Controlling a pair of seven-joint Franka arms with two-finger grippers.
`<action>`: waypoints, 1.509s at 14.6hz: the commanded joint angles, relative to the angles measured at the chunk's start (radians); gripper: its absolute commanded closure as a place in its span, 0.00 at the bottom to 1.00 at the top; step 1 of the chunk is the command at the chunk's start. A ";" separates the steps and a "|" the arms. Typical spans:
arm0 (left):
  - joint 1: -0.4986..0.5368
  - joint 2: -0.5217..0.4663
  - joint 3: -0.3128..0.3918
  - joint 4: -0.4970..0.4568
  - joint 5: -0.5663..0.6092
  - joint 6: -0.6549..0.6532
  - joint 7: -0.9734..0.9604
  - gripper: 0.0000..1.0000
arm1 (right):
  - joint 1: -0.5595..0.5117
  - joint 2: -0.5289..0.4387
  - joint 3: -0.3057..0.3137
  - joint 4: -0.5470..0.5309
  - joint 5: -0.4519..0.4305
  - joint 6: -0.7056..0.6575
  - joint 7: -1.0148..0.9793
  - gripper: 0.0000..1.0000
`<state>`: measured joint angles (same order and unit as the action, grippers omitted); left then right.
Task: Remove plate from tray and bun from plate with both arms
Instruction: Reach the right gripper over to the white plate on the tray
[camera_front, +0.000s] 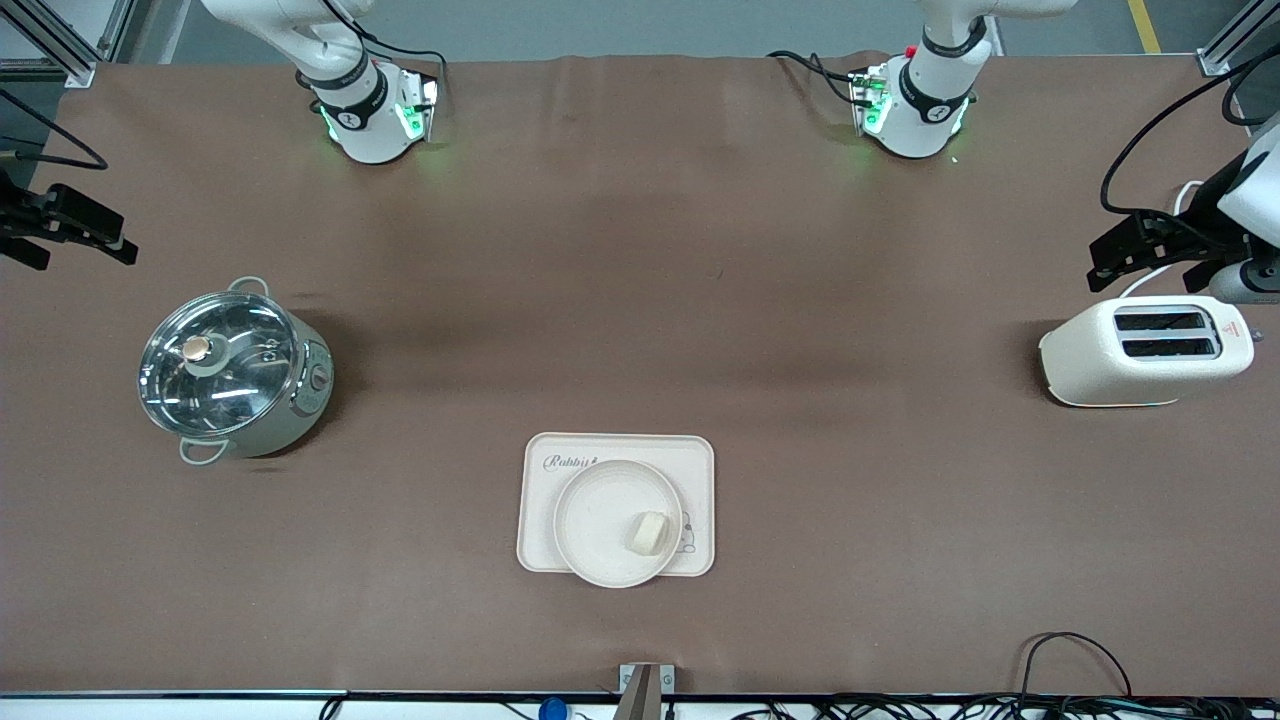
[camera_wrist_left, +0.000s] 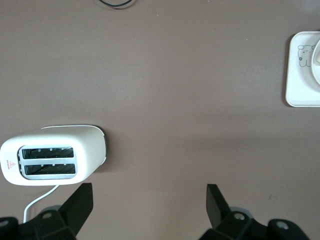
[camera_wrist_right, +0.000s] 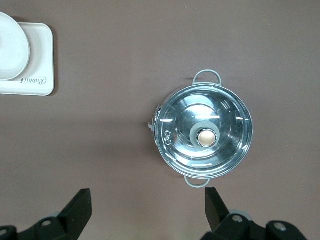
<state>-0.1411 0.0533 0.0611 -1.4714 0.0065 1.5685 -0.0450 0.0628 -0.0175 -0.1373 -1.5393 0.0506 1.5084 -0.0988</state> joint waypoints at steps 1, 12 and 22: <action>0.000 0.013 -0.001 0.036 -0.013 -0.012 -0.013 0.00 | 0.002 -0.030 0.016 -0.030 -0.017 0.001 0.011 0.00; -0.023 0.019 -0.004 0.036 -0.016 -0.015 -0.046 0.00 | 0.051 0.103 0.018 -0.009 0.069 0.102 0.011 0.00; -0.023 0.030 -0.004 0.036 -0.010 -0.015 -0.044 0.00 | 0.239 0.556 0.019 0.119 0.290 0.573 0.178 0.22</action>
<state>-0.1632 0.0730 0.0575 -1.4640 0.0057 1.5687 -0.0801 0.2770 0.4626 -0.1121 -1.4684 0.2796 2.0310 0.0504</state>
